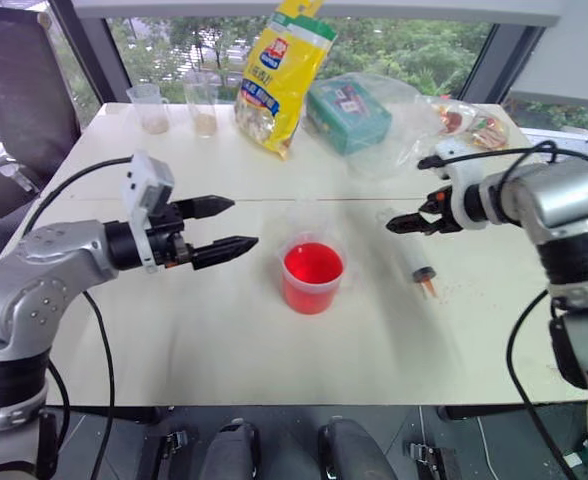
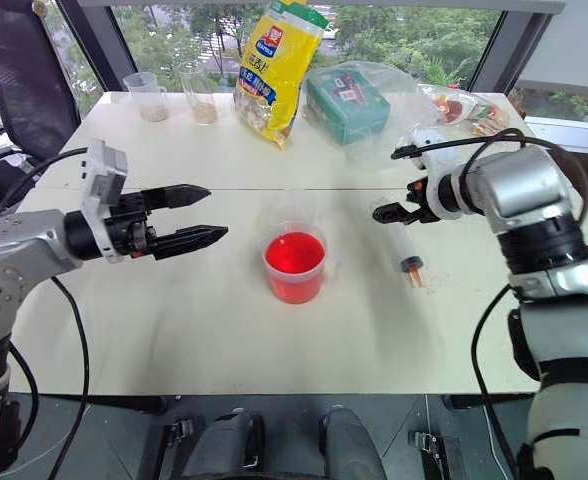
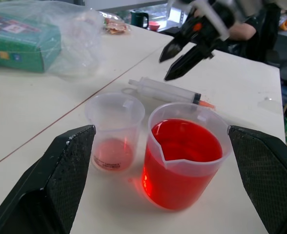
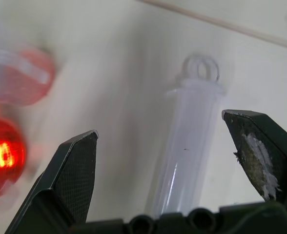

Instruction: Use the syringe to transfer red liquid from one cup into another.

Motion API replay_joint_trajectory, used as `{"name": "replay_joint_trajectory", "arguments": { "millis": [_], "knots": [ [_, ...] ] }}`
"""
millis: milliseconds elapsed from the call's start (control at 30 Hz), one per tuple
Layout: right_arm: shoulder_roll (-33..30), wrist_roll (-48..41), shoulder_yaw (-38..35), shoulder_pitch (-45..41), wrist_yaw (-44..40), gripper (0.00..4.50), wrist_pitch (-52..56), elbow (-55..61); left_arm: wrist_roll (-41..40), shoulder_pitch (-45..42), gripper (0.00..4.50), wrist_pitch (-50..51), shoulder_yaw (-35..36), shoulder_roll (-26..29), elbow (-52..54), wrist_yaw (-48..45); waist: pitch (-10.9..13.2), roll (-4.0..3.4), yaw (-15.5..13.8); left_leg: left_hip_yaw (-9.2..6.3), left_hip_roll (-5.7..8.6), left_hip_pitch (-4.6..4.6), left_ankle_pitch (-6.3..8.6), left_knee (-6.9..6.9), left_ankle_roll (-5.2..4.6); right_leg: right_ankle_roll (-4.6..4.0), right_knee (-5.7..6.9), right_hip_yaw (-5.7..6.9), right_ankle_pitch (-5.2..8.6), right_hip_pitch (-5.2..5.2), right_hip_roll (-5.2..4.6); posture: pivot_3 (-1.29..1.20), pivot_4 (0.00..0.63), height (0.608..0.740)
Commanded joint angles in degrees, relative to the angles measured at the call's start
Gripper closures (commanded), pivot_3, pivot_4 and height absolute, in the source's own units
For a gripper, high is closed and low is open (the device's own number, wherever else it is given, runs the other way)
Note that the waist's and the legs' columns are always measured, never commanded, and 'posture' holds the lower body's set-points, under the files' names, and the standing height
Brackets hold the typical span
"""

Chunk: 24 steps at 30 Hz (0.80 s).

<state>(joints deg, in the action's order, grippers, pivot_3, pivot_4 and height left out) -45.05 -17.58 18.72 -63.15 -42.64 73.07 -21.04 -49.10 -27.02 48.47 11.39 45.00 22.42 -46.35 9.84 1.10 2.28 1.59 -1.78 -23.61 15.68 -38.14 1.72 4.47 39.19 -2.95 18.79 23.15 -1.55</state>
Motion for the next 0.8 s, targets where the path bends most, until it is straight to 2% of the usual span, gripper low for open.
{"name": "replay_joint_trajectory", "arguments": {
  "millis": [33, 200, 533, 633, 733, 800],
  "knots": [
    [1.4, 4.6, 3.3, -4.2, -1.4, 0.05, -3.0, -7.9, 0.2, 0.5, 0.00, -1.4, 0.5, -0.2, 2.4, 0.5, 0.0, 0.00, 0.0, 0.00, 0.00, -0.05, 0.00, 0.00, 0.00, 0.00, 0.00, 0.00, 0.00, 0.05, 0.00, 0.00, 0.150, 0.740],
    [5.7, 9.3, 6.3, -6.3, -3.5, 0.05, -8.7, -18.4, 0.5, 2.5, 0.00, -1.9, 0.9, -0.5, 4.4, 1.9, 0.0, 0.00, 0.2, 0.01, -0.01, -0.08, 0.00, 0.00, 0.00, 0.00, 0.01, 0.00, 0.00, 0.11, 0.01, 0.00, 0.150, 0.740],
    [13.1, 16.1, 5.2, -9.7, -5.1, 0.05, -18.5, -35.7, 0.3, 4.3, 0.00, -2.1, 1.8, -1.1, 6.4, 4.3, 0.0, 0.00, 0.3, 0.02, -0.01, -0.06, 0.00, -0.03, 0.01, 0.01, 0.08, 0.00, -0.01, 0.10, 0.00, 0.00, 0.150, 0.740],
    [14.3, 17.9, 5.2, -10.3, -6.1, 0.83, -20.3, -38.0, 0.4, 4.2, 0.00, -2.2, 1.8, -1.2, 6.5, 4.7, 0.0, 0.00, 0.3, 0.02, -0.01, -0.04, 0.00, -0.04, 0.01, 0.01, 0.09, 0.00, -0.01, 0.09, 0.01, 0.00, 0.150, 0.740],
    [15.1, 19.4, 4.8, -10.3, -6.7, 2.44, -21.4, -39.3, 0.4, 4.0, 0.00, -2.3, 1.8, -1.3, 6.4, 4.8, 0.0, 0.00, 0.4, 0.02, -0.02, -0.02, 0.00, -0.03, 0.01, 0.01, 0.10, 0.00, -0.01, 0.08, 0.01, 0.00, 0.150, 0.740],
    [15.5, 20.1, 4.3, -10.2, -7.2, 3.17, -21.3, -39.7, 0.5, 3.8, 0.00, -2.4, 1.6, -1.3, 6.2, 4.9, 0.0, 0.00, 0.3, 0.01, -0.02, 0.02, 0.00, -0.03, 0.01, 0.01, 0.12, 0.00, -0.01, 0.04, 0.01, 0.00, 0.150, 0.740]
  ]
}}
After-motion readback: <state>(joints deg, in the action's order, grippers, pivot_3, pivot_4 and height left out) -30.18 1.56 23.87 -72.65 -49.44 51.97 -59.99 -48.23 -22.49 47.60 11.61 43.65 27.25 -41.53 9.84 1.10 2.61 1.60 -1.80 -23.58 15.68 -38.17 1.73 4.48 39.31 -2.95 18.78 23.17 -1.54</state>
